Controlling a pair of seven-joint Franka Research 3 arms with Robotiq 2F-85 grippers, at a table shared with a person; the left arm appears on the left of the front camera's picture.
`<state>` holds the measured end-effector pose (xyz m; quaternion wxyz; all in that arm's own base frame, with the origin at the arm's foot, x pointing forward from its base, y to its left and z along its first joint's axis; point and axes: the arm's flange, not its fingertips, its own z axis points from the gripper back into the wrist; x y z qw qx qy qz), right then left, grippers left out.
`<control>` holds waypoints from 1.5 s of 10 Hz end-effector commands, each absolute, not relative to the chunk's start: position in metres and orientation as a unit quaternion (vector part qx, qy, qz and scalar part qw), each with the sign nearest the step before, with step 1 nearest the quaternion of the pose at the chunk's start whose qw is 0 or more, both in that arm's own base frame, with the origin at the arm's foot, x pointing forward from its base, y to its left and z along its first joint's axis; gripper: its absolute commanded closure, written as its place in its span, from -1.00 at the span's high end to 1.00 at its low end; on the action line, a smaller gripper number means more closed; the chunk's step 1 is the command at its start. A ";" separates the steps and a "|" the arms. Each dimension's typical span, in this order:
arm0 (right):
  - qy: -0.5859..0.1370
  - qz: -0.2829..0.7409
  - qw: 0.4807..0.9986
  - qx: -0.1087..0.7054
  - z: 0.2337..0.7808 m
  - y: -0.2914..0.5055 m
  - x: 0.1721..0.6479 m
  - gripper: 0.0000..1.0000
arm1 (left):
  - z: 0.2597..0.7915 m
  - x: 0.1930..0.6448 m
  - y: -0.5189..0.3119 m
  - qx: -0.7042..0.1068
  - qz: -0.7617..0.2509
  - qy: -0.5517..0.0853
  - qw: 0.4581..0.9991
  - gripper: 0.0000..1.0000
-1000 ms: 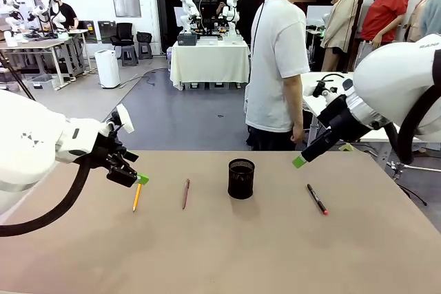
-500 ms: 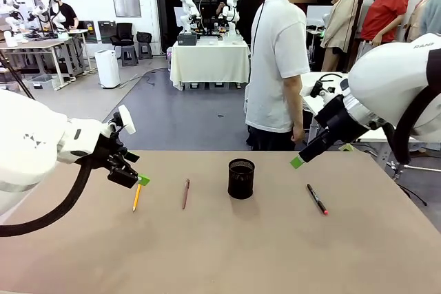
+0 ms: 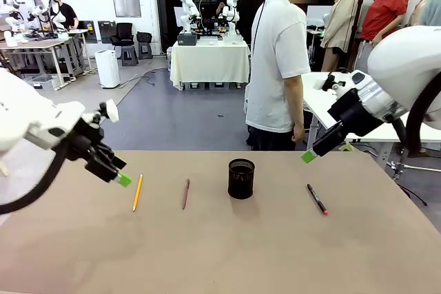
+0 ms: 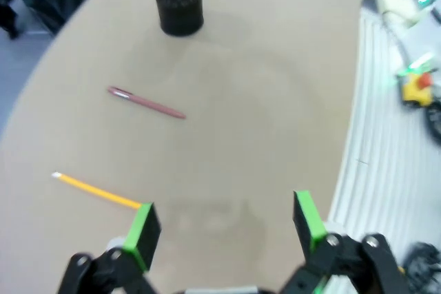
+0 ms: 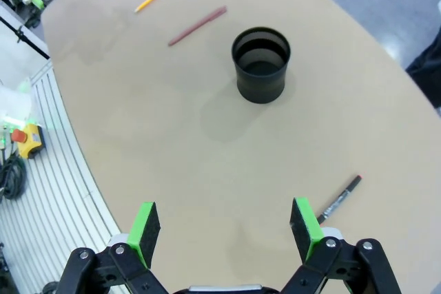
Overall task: Place the pens into the pen holder.
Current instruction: Pick up a writing instrument from the table and place it into the Pen holder.
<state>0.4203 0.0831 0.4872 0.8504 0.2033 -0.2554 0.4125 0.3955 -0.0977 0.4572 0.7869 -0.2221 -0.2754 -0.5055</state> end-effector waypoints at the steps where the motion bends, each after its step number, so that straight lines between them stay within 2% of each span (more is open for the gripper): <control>1: -0.281 0.431 0.834 0.197 0.498 0.070 0.421 1.00 | 0.500 0.390 -0.083 -0.220 -0.507 -0.291 0.781 1.00; 2: -0.276 0.450 0.821 0.219 0.515 0.059 0.418 1.00 | 0.516 0.384 -0.075 -0.207 -0.510 -0.308 0.776 1.00; 5: -0.323 0.450 0.795 0.246 0.562 0.025 0.412 1.00 | 0.554 0.367 -0.038 -0.144 -0.495 -0.389 0.764 1.00; 7: -0.344 0.449 0.794 0.222 0.584 -0.001 0.407 1.00 | 0.570 0.357 -0.016 -0.150 -0.497 -0.415 0.747 1.00; 9: -0.351 0.475 0.772 0.234 0.601 -0.025 0.405 1.00 | 0.581 0.351 0.002 -0.149 -0.481 -0.438 0.745 1.00; 12: -0.362 0.469 0.773 0.227 0.611 -0.052 0.406 1.00 | 0.604 0.350 0.018 -0.169 -0.478 -0.445 0.738 1.00; 15: -0.354 0.461 0.781 0.228 0.612 -0.071 0.408 1.00 | 0.628 0.358 0.014 -0.167 -0.468 -0.425 0.756 1.00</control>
